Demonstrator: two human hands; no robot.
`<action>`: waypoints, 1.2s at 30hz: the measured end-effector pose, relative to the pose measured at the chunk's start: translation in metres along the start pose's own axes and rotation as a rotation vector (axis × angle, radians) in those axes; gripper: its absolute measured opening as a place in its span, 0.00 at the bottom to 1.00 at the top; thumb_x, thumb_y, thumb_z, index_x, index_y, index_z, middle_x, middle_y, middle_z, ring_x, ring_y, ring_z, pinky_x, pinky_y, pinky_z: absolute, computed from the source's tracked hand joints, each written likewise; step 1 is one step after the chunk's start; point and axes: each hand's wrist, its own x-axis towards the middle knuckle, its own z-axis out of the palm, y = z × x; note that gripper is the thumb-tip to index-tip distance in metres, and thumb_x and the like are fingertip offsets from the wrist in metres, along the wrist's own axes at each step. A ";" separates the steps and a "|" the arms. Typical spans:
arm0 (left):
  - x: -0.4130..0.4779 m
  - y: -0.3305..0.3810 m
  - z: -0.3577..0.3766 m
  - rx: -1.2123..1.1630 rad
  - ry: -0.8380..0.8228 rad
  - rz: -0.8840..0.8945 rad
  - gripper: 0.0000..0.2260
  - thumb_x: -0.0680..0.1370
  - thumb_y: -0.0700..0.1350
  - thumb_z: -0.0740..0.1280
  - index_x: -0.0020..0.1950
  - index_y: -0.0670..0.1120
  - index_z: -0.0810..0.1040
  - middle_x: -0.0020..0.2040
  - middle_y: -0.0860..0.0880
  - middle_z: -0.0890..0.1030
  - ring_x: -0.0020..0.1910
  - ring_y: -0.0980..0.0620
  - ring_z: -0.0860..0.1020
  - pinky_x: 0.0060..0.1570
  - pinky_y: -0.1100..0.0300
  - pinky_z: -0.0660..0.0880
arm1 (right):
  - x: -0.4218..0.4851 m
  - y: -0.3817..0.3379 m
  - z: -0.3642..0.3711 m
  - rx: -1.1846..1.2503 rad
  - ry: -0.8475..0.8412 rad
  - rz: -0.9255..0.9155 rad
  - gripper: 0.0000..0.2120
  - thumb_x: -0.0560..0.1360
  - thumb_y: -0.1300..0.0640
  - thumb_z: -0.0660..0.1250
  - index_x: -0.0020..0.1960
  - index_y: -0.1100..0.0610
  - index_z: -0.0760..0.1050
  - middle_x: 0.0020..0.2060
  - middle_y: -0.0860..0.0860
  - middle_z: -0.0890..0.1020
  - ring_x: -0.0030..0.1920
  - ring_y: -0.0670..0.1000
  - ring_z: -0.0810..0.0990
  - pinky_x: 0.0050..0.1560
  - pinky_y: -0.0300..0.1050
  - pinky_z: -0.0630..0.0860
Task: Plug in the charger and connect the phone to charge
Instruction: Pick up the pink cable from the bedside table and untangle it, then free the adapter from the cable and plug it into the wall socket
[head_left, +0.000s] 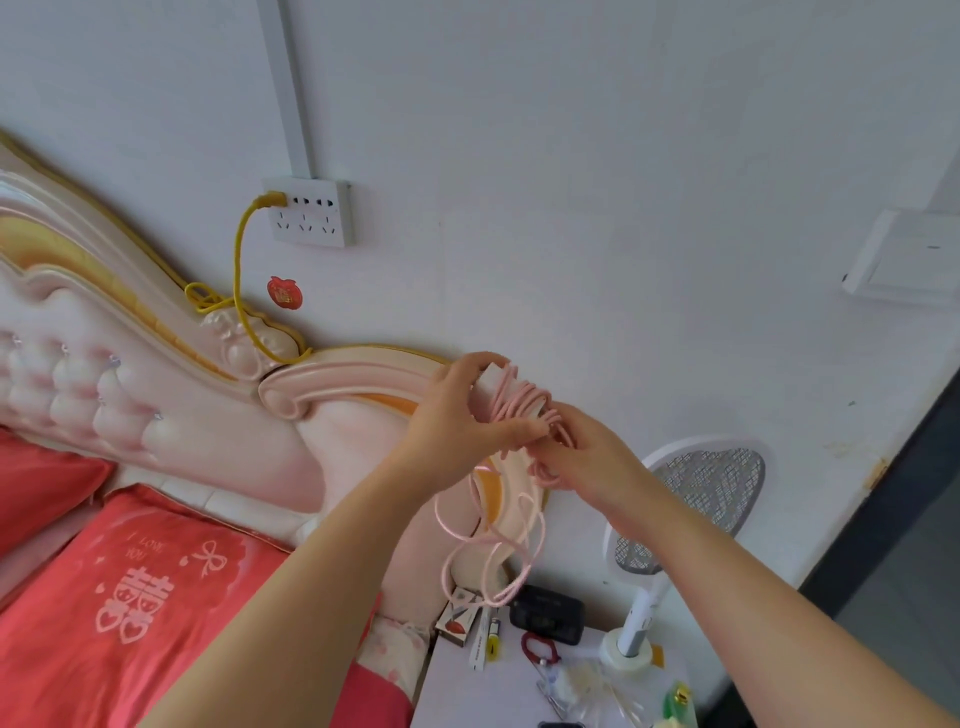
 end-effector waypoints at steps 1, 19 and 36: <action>0.002 -0.001 -0.004 0.071 -0.021 0.014 0.28 0.61 0.53 0.77 0.58 0.56 0.71 0.56 0.54 0.71 0.48 0.59 0.72 0.46 0.67 0.68 | 0.000 0.000 -0.002 0.029 -0.027 0.021 0.08 0.71 0.55 0.66 0.40 0.41 0.78 0.30 0.41 0.81 0.34 0.46 0.80 0.43 0.47 0.81; -0.007 -0.003 -0.008 0.152 -0.242 0.032 0.29 0.63 0.49 0.77 0.62 0.54 0.70 0.51 0.56 0.78 0.50 0.57 0.76 0.49 0.64 0.73 | 0.005 -0.010 -0.019 0.335 0.084 -0.028 0.11 0.70 0.69 0.68 0.40 0.53 0.81 0.35 0.47 0.85 0.38 0.45 0.83 0.42 0.38 0.81; -0.012 -0.006 -0.006 0.236 -0.036 0.101 0.37 0.62 0.50 0.77 0.67 0.54 0.64 0.57 0.54 0.73 0.54 0.57 0.72 0.51 0.64 0.68 | 0.003 -0.023 -0.004 0.562 -0.053 0.167 0.42 0.56 0.49 0.78 0.66 0.52 0.65 0.54 0.51 0.77 0.41 0.52 0.85 0.37 0.47 0.81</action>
